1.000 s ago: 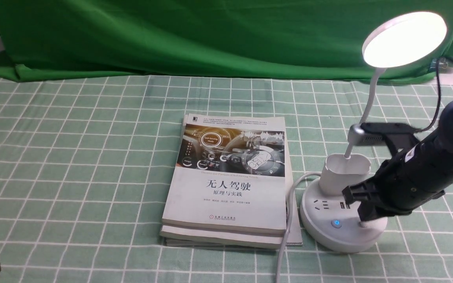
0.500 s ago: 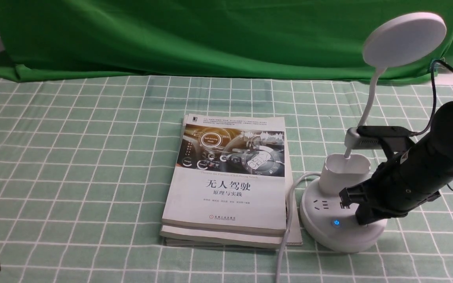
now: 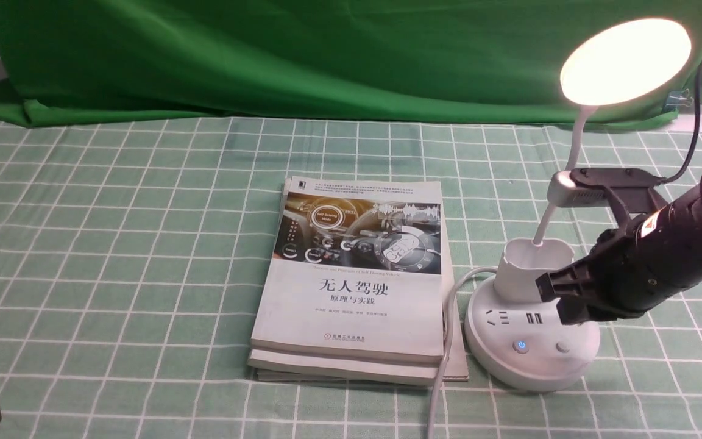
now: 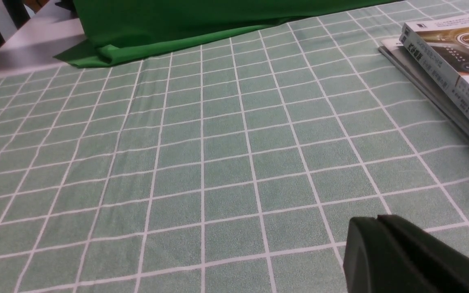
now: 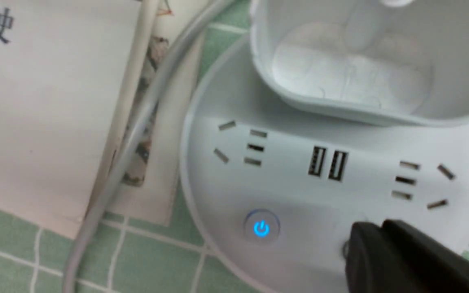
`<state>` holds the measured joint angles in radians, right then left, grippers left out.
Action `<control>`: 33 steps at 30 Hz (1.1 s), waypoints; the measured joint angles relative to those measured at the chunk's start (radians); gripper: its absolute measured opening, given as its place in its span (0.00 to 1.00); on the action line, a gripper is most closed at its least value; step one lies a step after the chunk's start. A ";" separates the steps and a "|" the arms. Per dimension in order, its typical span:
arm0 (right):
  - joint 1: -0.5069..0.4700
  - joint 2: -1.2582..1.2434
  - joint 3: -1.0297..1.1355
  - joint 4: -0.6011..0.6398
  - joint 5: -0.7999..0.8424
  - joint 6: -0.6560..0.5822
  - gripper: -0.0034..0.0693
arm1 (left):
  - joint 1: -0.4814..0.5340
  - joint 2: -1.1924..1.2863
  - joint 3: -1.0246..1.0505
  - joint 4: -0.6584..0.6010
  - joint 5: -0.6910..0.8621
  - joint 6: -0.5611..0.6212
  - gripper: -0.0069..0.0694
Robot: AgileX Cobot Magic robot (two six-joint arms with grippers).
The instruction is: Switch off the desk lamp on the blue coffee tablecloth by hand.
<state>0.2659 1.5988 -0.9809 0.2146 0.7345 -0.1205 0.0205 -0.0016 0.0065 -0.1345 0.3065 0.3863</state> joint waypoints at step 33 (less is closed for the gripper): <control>0.000 -0.454 0.254 0.001 -0.030 0.032 0.11 | 0.000 0.000 0.000 0.000 0.000 0.000 0.09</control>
<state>0.2659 1.1451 -0.7267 0.2155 0.7040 -0.0888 0.0205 -0.0016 0.0065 -0.1345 0.3065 0.3863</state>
